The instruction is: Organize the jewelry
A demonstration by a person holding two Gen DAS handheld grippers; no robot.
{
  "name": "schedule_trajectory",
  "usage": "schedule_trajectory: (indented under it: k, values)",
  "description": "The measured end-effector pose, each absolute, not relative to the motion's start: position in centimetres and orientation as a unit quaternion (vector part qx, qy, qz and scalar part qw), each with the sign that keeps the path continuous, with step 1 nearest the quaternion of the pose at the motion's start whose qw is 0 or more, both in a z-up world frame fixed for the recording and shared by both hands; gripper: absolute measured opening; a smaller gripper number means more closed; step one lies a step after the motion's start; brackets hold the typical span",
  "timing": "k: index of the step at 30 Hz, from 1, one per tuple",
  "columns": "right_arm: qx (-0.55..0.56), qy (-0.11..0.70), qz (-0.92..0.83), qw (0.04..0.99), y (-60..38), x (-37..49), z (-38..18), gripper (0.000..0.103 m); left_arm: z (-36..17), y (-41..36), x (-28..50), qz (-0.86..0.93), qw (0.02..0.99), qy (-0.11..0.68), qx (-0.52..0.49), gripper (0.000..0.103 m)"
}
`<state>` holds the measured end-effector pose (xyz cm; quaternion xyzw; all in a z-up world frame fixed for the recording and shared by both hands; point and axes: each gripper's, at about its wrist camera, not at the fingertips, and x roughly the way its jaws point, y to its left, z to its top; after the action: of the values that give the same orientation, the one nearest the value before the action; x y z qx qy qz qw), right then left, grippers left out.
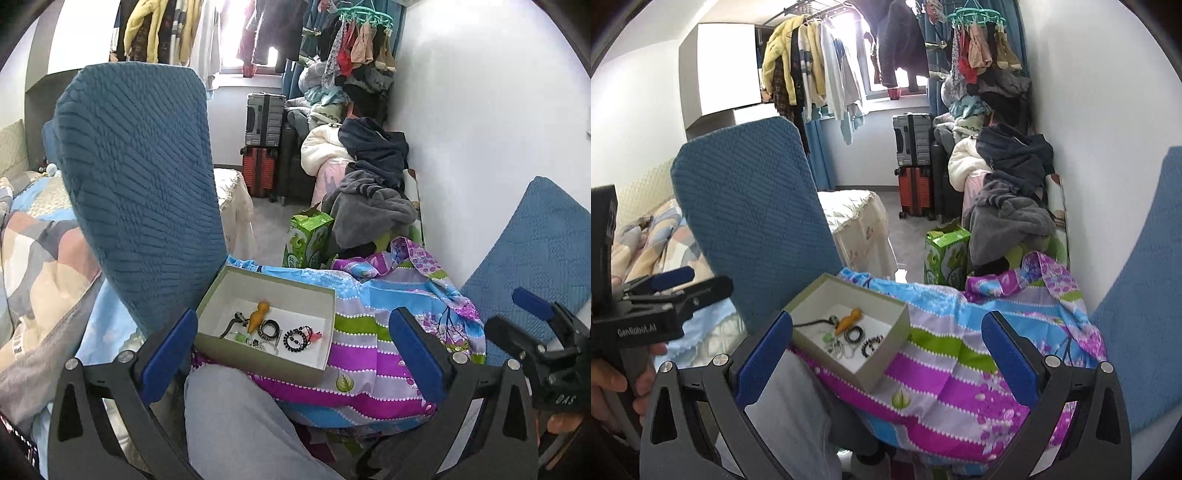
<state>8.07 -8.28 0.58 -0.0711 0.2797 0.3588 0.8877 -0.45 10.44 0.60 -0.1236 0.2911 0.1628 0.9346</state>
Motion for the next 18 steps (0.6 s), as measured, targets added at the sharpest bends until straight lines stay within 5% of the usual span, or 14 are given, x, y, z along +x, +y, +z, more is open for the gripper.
schedule_trajectory:
  k: [18]
  values:
    - [-0.070,0.280,0.356,0.889,-10.2,6.4,-2.9,0.103,-2.4,9.3,-1.1,0.174,0.927,0.308,-0.123,0.103]
